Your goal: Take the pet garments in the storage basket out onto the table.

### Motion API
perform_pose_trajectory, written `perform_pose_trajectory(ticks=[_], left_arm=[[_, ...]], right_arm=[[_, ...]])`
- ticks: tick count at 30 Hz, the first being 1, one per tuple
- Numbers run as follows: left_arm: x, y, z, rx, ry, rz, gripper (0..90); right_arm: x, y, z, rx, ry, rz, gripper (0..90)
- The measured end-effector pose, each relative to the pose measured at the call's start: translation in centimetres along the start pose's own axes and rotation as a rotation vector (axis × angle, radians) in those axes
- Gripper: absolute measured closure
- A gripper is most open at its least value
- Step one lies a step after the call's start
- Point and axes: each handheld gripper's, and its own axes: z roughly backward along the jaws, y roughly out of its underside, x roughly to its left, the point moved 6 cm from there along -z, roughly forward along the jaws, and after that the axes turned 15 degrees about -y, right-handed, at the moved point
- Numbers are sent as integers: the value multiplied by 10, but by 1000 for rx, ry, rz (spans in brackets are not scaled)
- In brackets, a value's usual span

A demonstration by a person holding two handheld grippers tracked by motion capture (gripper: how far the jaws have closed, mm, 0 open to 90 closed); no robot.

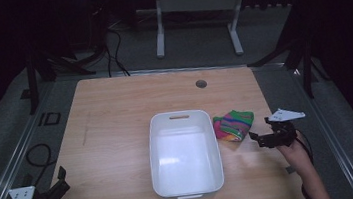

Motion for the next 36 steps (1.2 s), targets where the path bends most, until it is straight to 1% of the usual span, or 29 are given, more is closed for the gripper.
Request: perform_pose_trajectory(ticks=[1, 2, 3, 4, 6, 7, 9, 11, 12, 14, 16, 19, 22, 24, 25, 27, 28, 29, 31, 33, 36], left_arm=[[0, 0, 0, 0, 0, 0, 12], [0, 0, 0, 1, -1, 1, 12], [0, 0, 0, 1, 0, 2, 12], [0, 0, 0, 1, 0, 1, 12], [0, 0, 0, 1, -1, 0, 12], [0, 0, 0, 1, 0, 0, 12], [0, 0, 0, 0, -1, 0, 12], [0, 0, 0, 0, -1, 0, 12], [0, 0, 0, 0, -1, 0, 12], [0, 0, 0, 0, 0, 0, 12], [0, 0, 0, 1, -1, 1, 12], [0, 0, 0, 0, -1, 3, 12], [0, 0, 0, -2, -2, 1, 12], [0, 0, 0, -2, -3, 2, 12], [0, 0, 0, -1, -2, 2, 12], [0, 0, 0, 0, -3, 1, 12], [0, 0, 0, -2, -3, 1, 12], [0, 0, 0, -2, -3, 2, 12], [0, 0, 0, -2, -3, 2, 12], [0, 0, 0, -3, -3, 2, 12], [0, 0, 0, -6, -4, 0, 12]], right_arm=[[-2, 5, 3, -18, 19, -13, 104], [-4, 14, 7, -53, 28, -47, 105], [-4, 14, 7, -53, 28, -47, 105], [-5, 22, 11, -75, 37, -64, 105], [-4, 30, 12, -78, 45, -69, 105], [-4, 30, 12, -78, 45, -69, 105], [-3, 39, 13, -80, 61, -72, 105], [-2, 42, 14, -83, 67, -75, 105], [0, 50, 15, -95, 81, -80, 105], [2, 55, 18, -116, 101, -86, 105], [3, 60, 21, -158, 112, -105, 105], [4, 66, 25, -204, 128, -126, 106], [6, 72, 29, -225, 156, -135, 105], [9, 76, 33, -239, 177, -122, 105], [9, 76, 33, -239, 177, -122, 105], [11, 78, 36, -250, 198, -118, 105], [11, 81, 38, -261, 209, -122, 105], [11, 81, 38, -261, 209, -122, 105], [11, 84, 39, -271, 218, -140, 105], [10, 85, 41, -282, 239, -147, 105], [9, 87, 44, -314, 269, -156, 105]])
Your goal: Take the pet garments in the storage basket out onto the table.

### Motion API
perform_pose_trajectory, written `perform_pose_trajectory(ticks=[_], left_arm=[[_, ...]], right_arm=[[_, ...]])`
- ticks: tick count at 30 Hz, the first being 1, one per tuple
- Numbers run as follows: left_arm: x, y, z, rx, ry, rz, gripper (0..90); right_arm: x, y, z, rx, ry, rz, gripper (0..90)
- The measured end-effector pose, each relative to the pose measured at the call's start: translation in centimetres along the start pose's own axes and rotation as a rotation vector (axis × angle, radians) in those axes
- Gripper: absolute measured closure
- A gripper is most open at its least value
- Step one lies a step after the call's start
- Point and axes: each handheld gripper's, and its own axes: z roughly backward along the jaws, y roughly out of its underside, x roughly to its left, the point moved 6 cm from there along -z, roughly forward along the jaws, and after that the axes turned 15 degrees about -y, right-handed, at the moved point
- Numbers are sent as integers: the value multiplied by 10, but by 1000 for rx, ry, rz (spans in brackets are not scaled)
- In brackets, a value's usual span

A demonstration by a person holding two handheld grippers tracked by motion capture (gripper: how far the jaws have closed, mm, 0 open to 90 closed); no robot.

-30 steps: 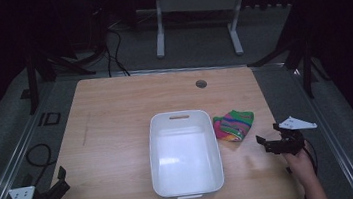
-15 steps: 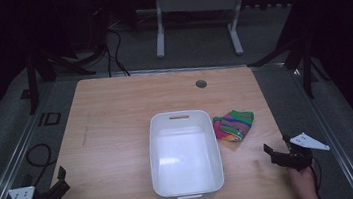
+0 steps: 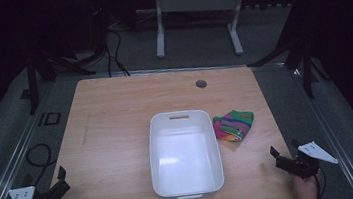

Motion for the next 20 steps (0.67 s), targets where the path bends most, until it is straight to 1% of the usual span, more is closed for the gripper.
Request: perform_pose_trajectory(ticks=[2, 5, 7, 9, 12, 16, 20], left_arm=[[0, 0, 0, 1, 0, 0, 12], [0, 0, 0, 1, 0, 1, 12], [0, 0, 0, 0, -1, 2, 12], [0, 0, 0, 3, 1, 2, 12], [0, 0, 0, 2, 2, 3, 12], [0, 0, 0, 3, 2, 7, 12], [1, 0, 0, 7, 3, 6, 12]], right_arm=[[-3, 0, 3, -22, 22, -16, 105], [-8, 1, 7, -59, 20, -65, 105], [-11, 1, 9, -85, 36, -92, 105], [-13, 1, 10, -93, 44, -115, 106], [-14, 1, 10, -88, 50, -120, 106], [-13, 1, 9, -74, 64, -108, 106], [-13, 1, 8, -67, 59, -111, 106]])
